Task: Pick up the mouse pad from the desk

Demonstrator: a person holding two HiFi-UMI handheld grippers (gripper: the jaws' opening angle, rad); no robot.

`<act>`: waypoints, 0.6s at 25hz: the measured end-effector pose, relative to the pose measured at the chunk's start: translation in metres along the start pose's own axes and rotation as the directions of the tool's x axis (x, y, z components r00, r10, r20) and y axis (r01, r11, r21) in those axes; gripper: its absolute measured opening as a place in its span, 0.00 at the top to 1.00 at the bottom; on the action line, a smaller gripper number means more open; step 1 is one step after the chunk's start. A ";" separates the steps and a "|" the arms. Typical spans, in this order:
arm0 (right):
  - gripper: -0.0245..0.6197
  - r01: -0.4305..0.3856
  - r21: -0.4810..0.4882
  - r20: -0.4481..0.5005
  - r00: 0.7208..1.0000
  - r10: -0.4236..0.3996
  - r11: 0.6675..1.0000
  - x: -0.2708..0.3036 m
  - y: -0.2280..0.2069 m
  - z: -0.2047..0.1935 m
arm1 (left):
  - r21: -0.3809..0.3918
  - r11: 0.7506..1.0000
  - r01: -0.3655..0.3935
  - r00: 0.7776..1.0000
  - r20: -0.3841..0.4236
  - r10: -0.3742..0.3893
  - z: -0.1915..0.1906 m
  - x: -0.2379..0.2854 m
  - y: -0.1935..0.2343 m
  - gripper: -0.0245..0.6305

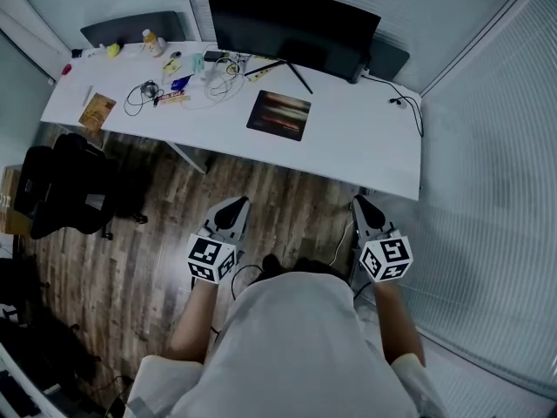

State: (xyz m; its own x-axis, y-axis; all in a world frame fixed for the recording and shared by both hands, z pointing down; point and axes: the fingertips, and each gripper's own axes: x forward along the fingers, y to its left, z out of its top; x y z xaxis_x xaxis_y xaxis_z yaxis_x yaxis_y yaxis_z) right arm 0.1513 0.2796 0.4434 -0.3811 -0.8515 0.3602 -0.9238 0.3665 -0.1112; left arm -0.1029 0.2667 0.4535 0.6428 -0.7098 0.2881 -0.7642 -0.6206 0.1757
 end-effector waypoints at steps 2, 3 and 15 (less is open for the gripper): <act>0.90 0.010 0.010 0.003 1.000 -0.010 1.000 0.003 0.003 -0.001 | 0.004 1.000 0.010 1.000 -0.005 -0.010 -0.001 0.001 0.006 0.93; 0.90 0.013 0.015 0.003 1.000 -0.013 1.000 0.005 0.004 -0.002 | 0.005 1.000 0.014 1.000 -0.007 -0.014 -0.002 0.002 0.008 0.93; 0.90 0.000 0.038 -0.020 1.000 0.001 0.999 0.055 -0.020 0.002 | -0.001 1.000 0.029 0.999 -0.019 -0.029 0.010 0.055 0.032 0.93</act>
State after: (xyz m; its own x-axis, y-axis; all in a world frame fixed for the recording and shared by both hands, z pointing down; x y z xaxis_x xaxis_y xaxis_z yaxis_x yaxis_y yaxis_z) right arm 0.1490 0.2242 0.4637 -0.3808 -0.8437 0.3783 -0.9246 0.3519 -0.1458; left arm -0.0913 0.2046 0.4656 0.6638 -0.6849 0.3004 -0.7450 -0.6409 0.1850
